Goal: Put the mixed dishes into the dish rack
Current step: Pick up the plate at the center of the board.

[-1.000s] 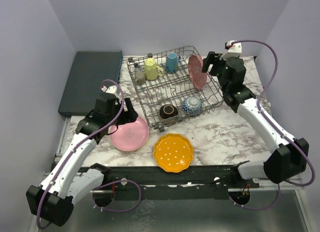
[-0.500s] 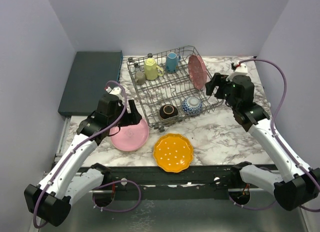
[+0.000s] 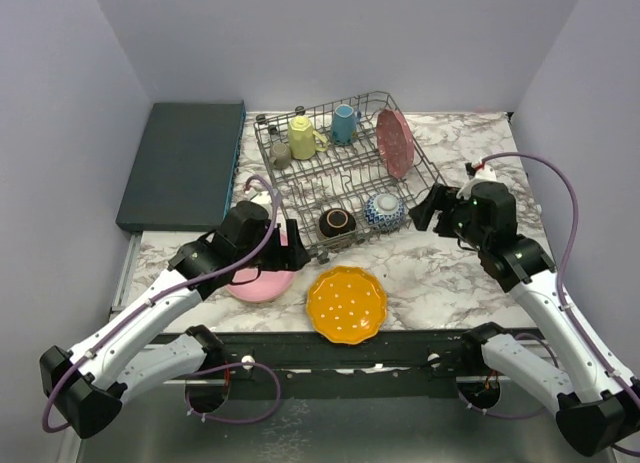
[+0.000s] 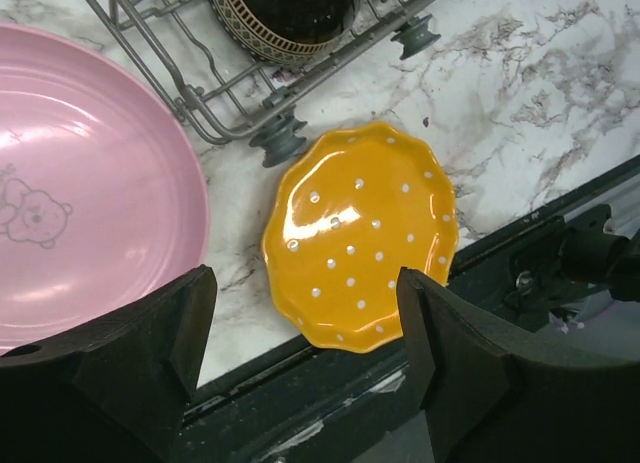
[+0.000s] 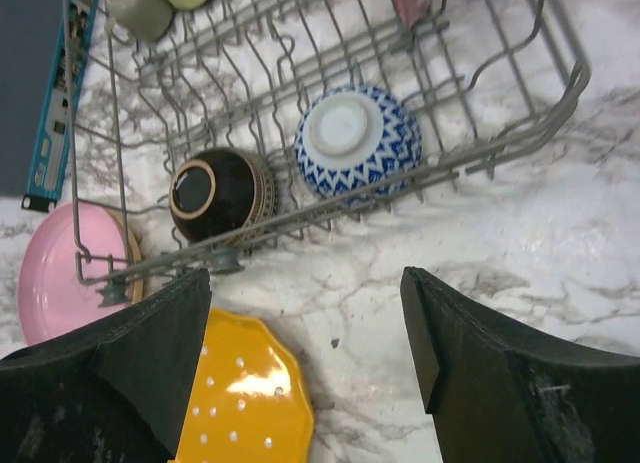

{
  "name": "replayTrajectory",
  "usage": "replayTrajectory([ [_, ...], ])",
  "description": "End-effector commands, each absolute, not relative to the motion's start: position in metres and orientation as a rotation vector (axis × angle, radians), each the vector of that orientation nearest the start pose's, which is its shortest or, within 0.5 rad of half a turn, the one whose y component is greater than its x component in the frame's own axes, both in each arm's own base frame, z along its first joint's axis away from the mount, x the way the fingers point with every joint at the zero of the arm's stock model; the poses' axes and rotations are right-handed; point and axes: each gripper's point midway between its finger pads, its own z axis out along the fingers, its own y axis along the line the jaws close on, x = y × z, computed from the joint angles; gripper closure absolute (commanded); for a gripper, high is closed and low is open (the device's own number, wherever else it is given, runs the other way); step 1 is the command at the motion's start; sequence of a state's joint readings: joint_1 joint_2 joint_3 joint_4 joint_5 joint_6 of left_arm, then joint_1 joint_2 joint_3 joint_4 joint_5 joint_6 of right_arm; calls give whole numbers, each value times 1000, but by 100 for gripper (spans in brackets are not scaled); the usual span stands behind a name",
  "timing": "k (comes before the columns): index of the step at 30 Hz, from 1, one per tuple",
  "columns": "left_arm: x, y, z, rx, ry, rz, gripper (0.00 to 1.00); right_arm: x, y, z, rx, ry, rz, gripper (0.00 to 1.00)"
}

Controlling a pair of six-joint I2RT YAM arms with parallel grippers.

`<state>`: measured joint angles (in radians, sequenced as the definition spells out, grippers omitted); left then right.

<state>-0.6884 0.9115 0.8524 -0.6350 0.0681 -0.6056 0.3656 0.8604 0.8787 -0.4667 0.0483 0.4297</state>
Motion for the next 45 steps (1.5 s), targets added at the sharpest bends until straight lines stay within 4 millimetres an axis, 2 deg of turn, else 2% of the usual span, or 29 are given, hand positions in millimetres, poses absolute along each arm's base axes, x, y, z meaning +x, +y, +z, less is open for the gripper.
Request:
replayTrajectory([
  [1, 171, -205, 182, 78, 2424, -784, 21, 246, 132, 201, 115, 2206, 590, 17],
  [4, 159, -208, 172, 52, 2469, -813, 21, 234, 141, 192, 111, 2248, 662, 17],
  [7, 147, -209, 153, 42, 2534, -810, 21, 225, 145, 184, 112, 2276, 707, 17],
  [14, 129, -214, 132, -36, 2624, -822, 21, 211, 144, 161, 169, 2335, 734, 17],
  [20, 120, -214, 111, -110, 2703, -801, 21, 210, 148, 151, 230, 2361, 765, 17],
  [29, 108, -227, 87, -188, 2750, -905, 21, 211, 154, 141, 239, 2369, 802, 17],
  [35, 106, -233, 70, -224, 2763, -932, 22, 210, 156, 134, 235, 2379, 817, 17],
  [45, 115, -238, 47, -290, 2759, -910, 30, 206, 158, 130, 234, 2384, 843, 17],
])
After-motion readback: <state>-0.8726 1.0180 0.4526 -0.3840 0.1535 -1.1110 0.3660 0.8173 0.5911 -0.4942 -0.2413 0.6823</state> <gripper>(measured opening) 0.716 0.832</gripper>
